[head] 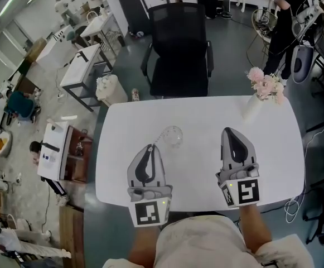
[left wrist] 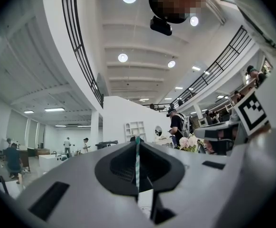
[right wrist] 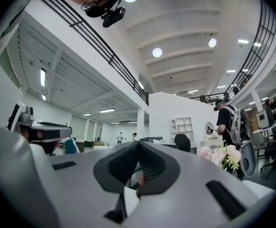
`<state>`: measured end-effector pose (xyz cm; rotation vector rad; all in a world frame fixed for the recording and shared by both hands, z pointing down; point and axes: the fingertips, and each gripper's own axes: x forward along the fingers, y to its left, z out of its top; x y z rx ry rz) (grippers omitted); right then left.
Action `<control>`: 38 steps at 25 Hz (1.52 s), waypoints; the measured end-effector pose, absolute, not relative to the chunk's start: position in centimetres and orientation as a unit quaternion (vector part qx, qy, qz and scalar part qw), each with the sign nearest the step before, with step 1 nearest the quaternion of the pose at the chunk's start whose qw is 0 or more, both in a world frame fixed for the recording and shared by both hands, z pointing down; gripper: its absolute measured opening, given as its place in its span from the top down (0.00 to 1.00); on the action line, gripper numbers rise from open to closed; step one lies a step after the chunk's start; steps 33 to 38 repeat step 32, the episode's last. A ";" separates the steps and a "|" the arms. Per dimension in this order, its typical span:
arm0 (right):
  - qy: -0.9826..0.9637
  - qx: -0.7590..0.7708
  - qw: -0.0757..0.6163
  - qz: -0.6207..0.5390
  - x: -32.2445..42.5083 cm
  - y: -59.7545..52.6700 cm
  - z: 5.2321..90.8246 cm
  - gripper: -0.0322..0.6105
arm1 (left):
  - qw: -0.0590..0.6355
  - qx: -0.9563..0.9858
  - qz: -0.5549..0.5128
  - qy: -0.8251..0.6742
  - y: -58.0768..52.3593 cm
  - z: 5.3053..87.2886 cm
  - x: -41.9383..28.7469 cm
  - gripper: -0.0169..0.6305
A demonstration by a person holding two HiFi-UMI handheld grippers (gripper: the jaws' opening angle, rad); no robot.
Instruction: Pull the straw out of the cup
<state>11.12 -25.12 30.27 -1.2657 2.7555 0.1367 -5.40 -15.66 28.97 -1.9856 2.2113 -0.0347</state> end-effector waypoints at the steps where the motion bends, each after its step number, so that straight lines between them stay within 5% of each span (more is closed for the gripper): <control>1: 0.906 -0.417 0.054 0.045 11.1 -25.2 30.2 0.95 | 0.084 -0.667 -0.010 0.740 -15.8 28.9 -5.4 0.94; 38: 0.904 -0.423 0.039 0.051 10.7 -26.4 30.8 0.95 | 0.078 -0.685 0.006 0.725 -17.4 28.8 -5.7 0.94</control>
